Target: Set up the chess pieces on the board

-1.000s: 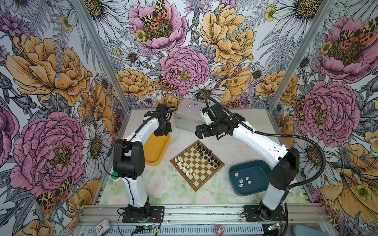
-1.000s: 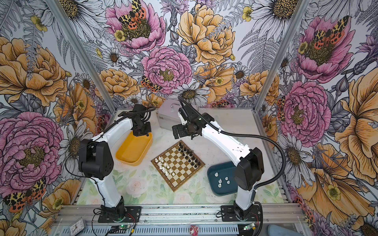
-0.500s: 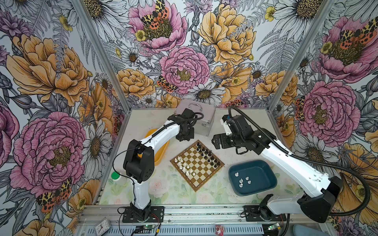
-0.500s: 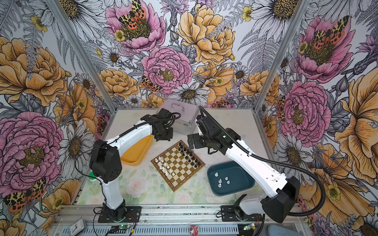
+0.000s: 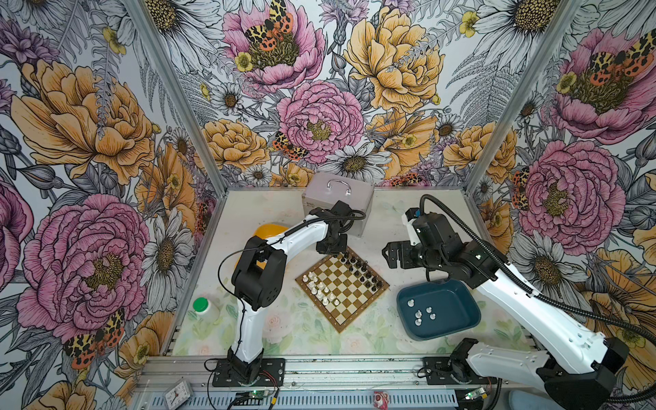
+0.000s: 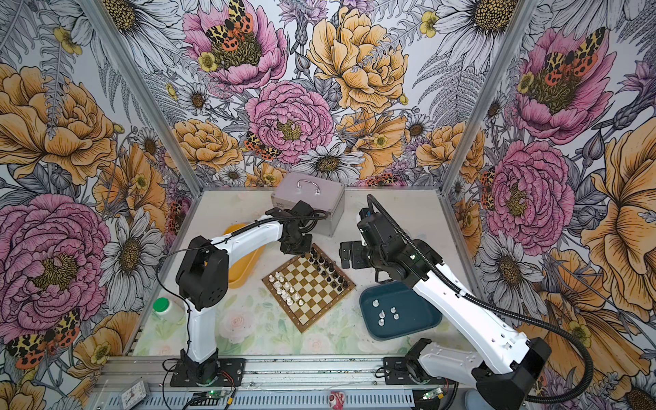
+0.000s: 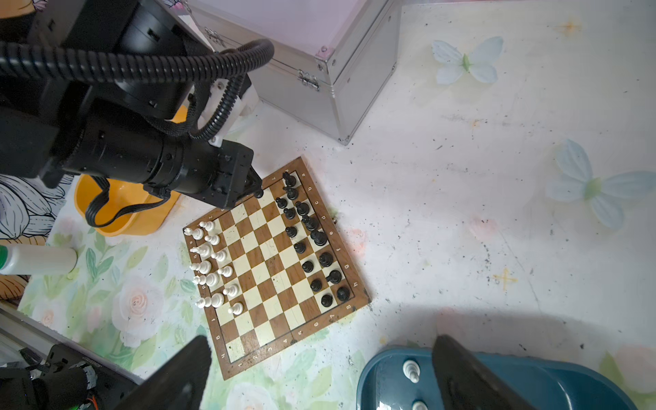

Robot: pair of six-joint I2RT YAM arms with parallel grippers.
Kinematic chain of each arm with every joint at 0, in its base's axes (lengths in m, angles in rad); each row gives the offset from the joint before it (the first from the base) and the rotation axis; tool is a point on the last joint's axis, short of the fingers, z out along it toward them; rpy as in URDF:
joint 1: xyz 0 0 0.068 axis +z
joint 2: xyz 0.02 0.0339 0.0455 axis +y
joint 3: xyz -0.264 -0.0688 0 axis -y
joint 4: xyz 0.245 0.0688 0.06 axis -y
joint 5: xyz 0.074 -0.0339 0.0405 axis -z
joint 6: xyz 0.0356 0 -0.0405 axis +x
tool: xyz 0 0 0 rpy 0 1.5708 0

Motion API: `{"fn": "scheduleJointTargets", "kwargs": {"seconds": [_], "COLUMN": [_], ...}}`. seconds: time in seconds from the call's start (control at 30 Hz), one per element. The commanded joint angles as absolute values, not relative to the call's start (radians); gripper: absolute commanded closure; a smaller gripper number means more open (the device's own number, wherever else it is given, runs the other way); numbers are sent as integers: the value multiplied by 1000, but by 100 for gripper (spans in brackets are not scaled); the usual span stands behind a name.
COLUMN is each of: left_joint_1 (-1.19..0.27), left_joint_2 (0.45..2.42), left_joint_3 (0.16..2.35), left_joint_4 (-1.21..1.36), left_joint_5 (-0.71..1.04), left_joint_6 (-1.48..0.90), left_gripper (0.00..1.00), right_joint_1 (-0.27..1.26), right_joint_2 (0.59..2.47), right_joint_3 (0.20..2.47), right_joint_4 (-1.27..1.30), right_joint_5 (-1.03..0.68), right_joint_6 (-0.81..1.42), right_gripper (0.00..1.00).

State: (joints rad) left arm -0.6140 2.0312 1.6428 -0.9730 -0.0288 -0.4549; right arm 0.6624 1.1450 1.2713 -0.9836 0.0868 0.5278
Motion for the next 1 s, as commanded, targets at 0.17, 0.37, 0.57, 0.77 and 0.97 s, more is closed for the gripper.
{"fn": "scheduleJointTargets", "kwargs": {"seconds": [0.17,0.37,0.57,0.77,0.97], "left_joint_1": [-618,-615,-609,-609,-609], "left_joint_2": [2104,2139,2156,2160,2163], "left_joint_3": [1704,1734,1753,1758,1780], "left_joint_4": [-947,-946,-948,-950,-950], "left_joint_5": [-20,-19,-12,-4,0], "left_joint_6": [-471,-469,-468,-469,-472], "left_gripper": [93,93,93,90,78], "right_joint_1": [669,659,646,634,622], "right_joint_2": [1134,1137,1139,1146,1155], "right_joint_3": [1266,1262,1261,1266,1271], "right_joint_4": [-997,-1003,-1008,-1008,-1009], "right_joint_5": [120,118,114,108,100], "right_joint_6": [531,524,512,499,482], "right_gripper": [1,1,1,1,0]}}
